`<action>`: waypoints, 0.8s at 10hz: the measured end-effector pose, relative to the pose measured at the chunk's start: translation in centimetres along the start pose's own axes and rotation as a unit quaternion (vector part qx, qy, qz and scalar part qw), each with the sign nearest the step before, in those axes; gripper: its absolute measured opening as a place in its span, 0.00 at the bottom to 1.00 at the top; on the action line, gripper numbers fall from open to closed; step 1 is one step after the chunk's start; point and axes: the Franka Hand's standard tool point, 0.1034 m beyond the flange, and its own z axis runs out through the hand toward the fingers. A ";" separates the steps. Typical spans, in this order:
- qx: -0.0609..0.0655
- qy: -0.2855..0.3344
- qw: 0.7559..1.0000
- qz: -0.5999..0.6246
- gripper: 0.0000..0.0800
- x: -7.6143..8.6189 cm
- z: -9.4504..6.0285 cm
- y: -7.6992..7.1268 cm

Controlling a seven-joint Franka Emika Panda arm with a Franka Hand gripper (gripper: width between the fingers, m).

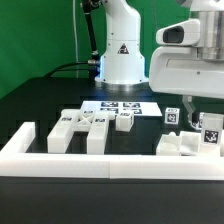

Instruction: Assemble chair

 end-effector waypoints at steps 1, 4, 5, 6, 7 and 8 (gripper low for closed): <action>0.000 0.000 1.000 0.000 0.72 0.0 0.0 0.0; 0.003 0.000 1.000 -0.022 0.80 -0.8 -1.5 0.9; 0.002 -0.002 1.000 -0.025 0.81 -1.2 -2.3 2.0; 0.002 -0.004 1.000 -0.021 0.81 -1.3 -2.5 2.5; 0.001 -0.004 1.000 -0.021 0.81 -1.4 -2.4 2.6; 0.001 -0.004 1.000 -0.022 0.81 -1.4 -2.3 2.5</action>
Offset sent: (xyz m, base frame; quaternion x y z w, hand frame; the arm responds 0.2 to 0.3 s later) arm -0.0340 -0.0139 0.0195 -0.0032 -0.0093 -0.0364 0.9993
